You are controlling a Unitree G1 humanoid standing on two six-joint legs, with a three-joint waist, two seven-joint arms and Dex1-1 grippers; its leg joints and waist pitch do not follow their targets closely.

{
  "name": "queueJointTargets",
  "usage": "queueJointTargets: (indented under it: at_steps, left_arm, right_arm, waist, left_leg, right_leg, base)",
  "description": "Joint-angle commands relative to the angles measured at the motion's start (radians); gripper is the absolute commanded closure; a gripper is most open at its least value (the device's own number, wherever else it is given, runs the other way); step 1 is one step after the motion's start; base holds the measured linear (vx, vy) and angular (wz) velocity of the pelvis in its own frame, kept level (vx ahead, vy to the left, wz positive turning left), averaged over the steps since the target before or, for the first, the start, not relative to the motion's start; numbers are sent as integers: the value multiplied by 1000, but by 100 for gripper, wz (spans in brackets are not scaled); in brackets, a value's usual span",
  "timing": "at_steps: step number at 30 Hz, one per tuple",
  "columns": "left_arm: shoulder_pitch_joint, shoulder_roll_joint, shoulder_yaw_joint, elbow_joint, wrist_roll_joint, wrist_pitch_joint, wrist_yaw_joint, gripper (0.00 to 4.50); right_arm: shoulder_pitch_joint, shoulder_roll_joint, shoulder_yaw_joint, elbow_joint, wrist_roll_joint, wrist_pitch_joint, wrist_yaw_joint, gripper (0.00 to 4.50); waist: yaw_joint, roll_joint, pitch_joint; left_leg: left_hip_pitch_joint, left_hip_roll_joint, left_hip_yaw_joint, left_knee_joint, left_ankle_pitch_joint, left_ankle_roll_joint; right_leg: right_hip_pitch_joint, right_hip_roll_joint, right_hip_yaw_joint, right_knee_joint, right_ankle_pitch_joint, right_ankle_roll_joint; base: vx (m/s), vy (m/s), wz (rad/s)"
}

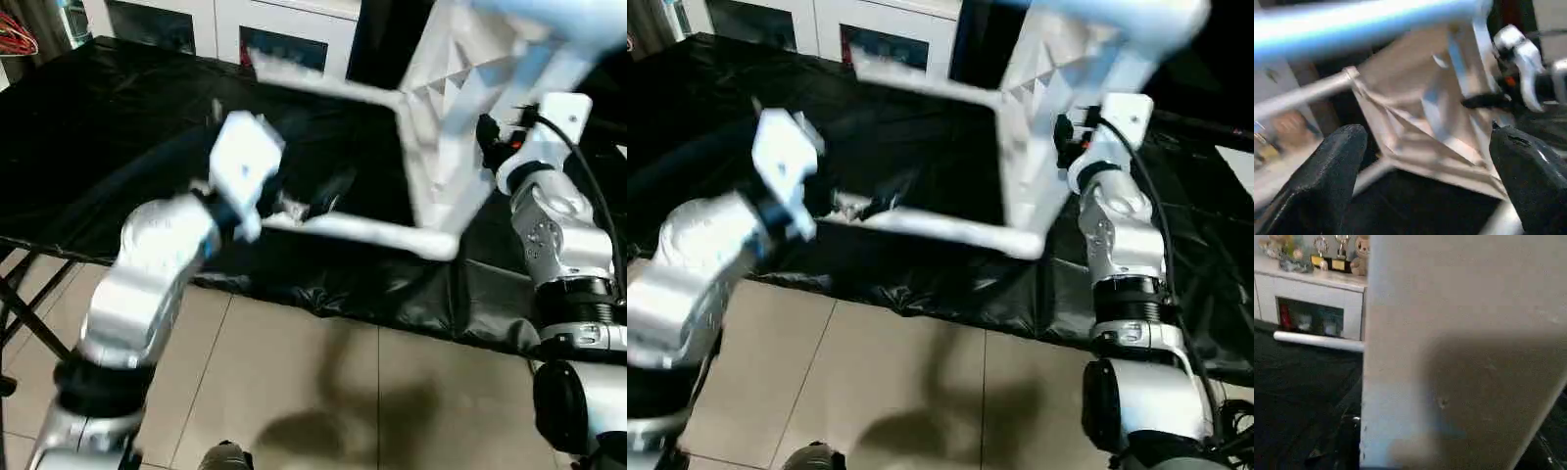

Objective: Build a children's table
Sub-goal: Flip table

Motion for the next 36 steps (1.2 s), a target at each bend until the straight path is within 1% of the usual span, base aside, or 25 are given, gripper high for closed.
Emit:
queueJointTargets:
  at_steps: [1, 3, 4, 5, 6, 7, 8, 9, 10, 11, 13, 14, 16, 17, 19, 20, 24, 25, 27, 28, 30, 31, 32, 34, 36]
  left_arm:
    - [-34, 5, 1, 8, 28, -39, 9, 0]
    - [-42, 9, -2, 13, 36, -51, 10, 0]
    - [-72, 27, -16, 29, 75, -103, 8, 0]
    - [-141, 58, -43, 66, 162, -195, 28, 0]
    - [-170, 66, -51, 83, 195, -225, 43, 0]
    - [-197, 68, -55, 101, 222, -244, 63, 0]
    - [-214, 69, -57, 115, 240, -262, 76, 0]
    - [-253, 77, -70, 153, 288, -301, 101, 0]
    - [-281, 89, -87, 188, 331, -333, 118, 0]
    - [-281, 89, -87, 188, 331, -333, 118, 0]
    - [-324, 104, -107, 250, 393, -384, 156, 0]
    - [-343, 108, -109, 281, 418, -412, 181, 0]
    - [-368, 112, -113, 320, 442, -438, 206, 0]
    - [-397, 112, -115, 381, 470, -479, 231, 0]
    - [-412, 114, -119, 416, 486, -492, 239, 0]
    - [-432, 119, -130, 473, 510, -522, 254, 0]
    - [-475, 130, -158, 589, 552, -552, 274, 0]
    - [-493, 132, -165, 628, 570, -564, 293, 0]
    - [-529, 127, -171, 697, 592, -580, 321, 0]
    - [-542, 124, -173, 725, 598, -590, 329, 0]
    - [-550, 122, -175, 742, 603, -598, 335, 0]
    - [-557, 122, -177, 757, 611, -606, 342, 0]
    - [-564, 122, -179, 774, 619, -614, 349, 0]
    - [-605, 121, -188, 865, 644, -650, 391, 0]
    - [-625, 121, -194, 907, 656, -660, 408, 0]
  right_arm:
    - [-4, -27, -5, -9, -30, 38, -33, 254]
    - [-5, -28, -2, -13, -35, 44, -34, 254]
    - [-8, -29, 13, -21, -52, 65, -31, 254]
    - [-14, -25, 39, -28, -64, 87, -3, 254]
    - [-16, -23, 48, -27, -68, 93, 7, 254]
    - [-17, -23, 55, -23, -70, 95, 13, 254]
    - [-16, -23, 57, -20, -70, 95, 17, 219]
    - [-14, -24, 61, -12, -71, 93, 13, 198]
    - [-12, -23, 65, -5, -72, 90, 11, 198]
    - [-12, -23, 65, -5, -72, 90, 11, 181]
    - [-10, -19, 70, 7, -86, 81, -4, 165]
    - [-8, -17, 71, 11, -95, 75, -11, 165]
    - [-4, -14, 70, 16, -101, 67, -19, 165]
    - [4, -11, 71, 18, -103, 62, -22, 165]
    - [9, -9, 71, 16, -102, 59, -22, 165]
    - [18, -6, 72, 16, -103, 58, -21, 165]
    - [30, -5, 79, 47, -114, 41, -22, 165]
    - [34, -9, 89, 64, -127, 43, -26, 165]
    - [44, -20, 113, 99, -164, 43, -36, 165]
    - [46, -18, 108, 112, -164, 41, -40, 165]
    - [47, -15, 103, 119, -161, 38, -42, 165]
    - [47, -13, 100, 126, -160, 30, -42, 165]
    - [46, -11, 97, 135, -159, 22, -43, 165]
    - [37, -11, 104, 195, -167, -36, -30, 165]
    - [32, -13, 112, 227, -175, -59, -23, 165]
  waist:
    - [-12, 7, -75]
    - [-11, 3, -74]
    - [-9, 3, -73]
    - [-8, 0, -72]
    - [-11, 4, -76]
    - [-12, 4, -76]
    - [-13, -5, -74]
    - [-13, -6, -74]
    - [-12, -5, -74]
    - [-11, -4, -74]
    - [-12, -6, -75]
    - [-12, -2, -76]
    - [-11, -2, -80]
    - [-11, -2, -79]
    - [-10, -2, -81]
    - [-9, -1, -80]
    - [-6, -1, -80]
    - [-5, 2, -80]
    - [-5, 1, -79]
    - [-5, 2, -79]
    - [-2, 1, -80]
    - [-2, 0, -80]
    - [-1, 5, -80]
    - [1, 12, -80]
    - [-2, 8, -78]
  left_leg:
    - [45, 44, -18, -61, -87, -62]
    - [44, 44, -18, -60, -88, -65]
    - [43, 43, -18, -60, -87, -62]
    - [41, 42, -18, -60, -89, -55]
    - [44, 44, -20, -61, -91, -63]
    - [43, 45, -22, -62, -88, -72]
    - [43, 47, -20, -61, -91, -80]
    - [41, 47, -20, -60, -88, -77]
    - [42, 46, -19, -60, -88, -75]
    - [41, 45, -19, -59, -85, -78]
    - [42, 45, -19, -59, -78, -79]
    - [42, 45, -19, -58, -74, -79]
    - [43, 44, -19, -57, -61, -79]
    - [41, 43, -20, -57, -54, -77]
    - [42, 44, -20, -55, -40, -74]
    - [43, 44, -20, -55, -40, -73]
    - [45, 44, -20, -58, -59, -76]
    - [45, 45, -20, -58, -62, -78]
    - [46, 43, -20, -58, -71, -84]
    - [47, 44, -21, -59, -73, -86]
    - [48, 46, -21, -58, -82, -84]
    - [47, 46, -21, -58, -76, -82]
    - [46, 46, -21, -58, -73, -80]
    - [48, 46, -22, -58, -93, -85]
    - [47, 45, -22, -61, -128, -93]
  right_leg:
    - [22, -59, 26, -57, 99, -132]
    - [22, -60, 27, -56, 108, -131]
    - [21, -59, 27, -59, 104, -128]
    - [21, -58, 28, -65, 80, -115]
    - [21, -60, 27, -59, 76, -108]
    - [24, -62, 26, -57, 81, -110]
    - [22, -63, 25, -57, 85, -114]
    - [23, -64, 26, -57, 92, -118]
    - [21, -64, 26, -58, 89, -116]
    - [22, -65, 27, -57, 85, -115]
    - [21, -66, 26, -55, 90, -122]
    - [20, -65, 26, -54, 99, -125]
    - [22, -64, 26, -50, 130, -134]
    - [23, -63, 25, -50, 141, -136]
    - [23, -63, 24, -47, 173, -143]
    - [22, -63, 24, -46, 182, -148]
    - [21, -66, 24, -48, 159, -157]
    - [21, -66, 24, -48, 161, -160]
    - [19, -65, 23, -52, 149, -167]
    - [21, -67, 23, -50, 148, -168]
    - [21, -70, 24, -50, 152, -174]
    - [23, -70, 24, -48, 162, -176]
    - [21, -69, 24, -49, 176, -177]
    - [20, -71, 23, -49, 166, -180]
    - [20, -71, 23, -55, 130, -181]
  base:
    - [0, 0, 0]
    - [0, 0, 0]
    - [0, 0, 0]
    - [0, 0, 0]
    - [0, 0, 0]
    - [0, 0, 0]
    - [0, 0, 0]
    - [0, 0, 0]
    - [0, 0, 0]
    - [0, 0, 0]
    - [0, 0, 0]
    - [0, 0, 0]
    - [0, 0, 0]
    - [0, 0, 0]
    - [0, 0, 0]
    - [0, 0, 0]
    - [0, 0, 0]
    - [0, 0, 0]
    - [0, 0, 0]
    - [0, 0, 0]
    - [0, 0, 0]
    - [0, 0, 0]
    - [0, 0, 0]
    - [0, 0, 0]
    - [0, 0, 0]
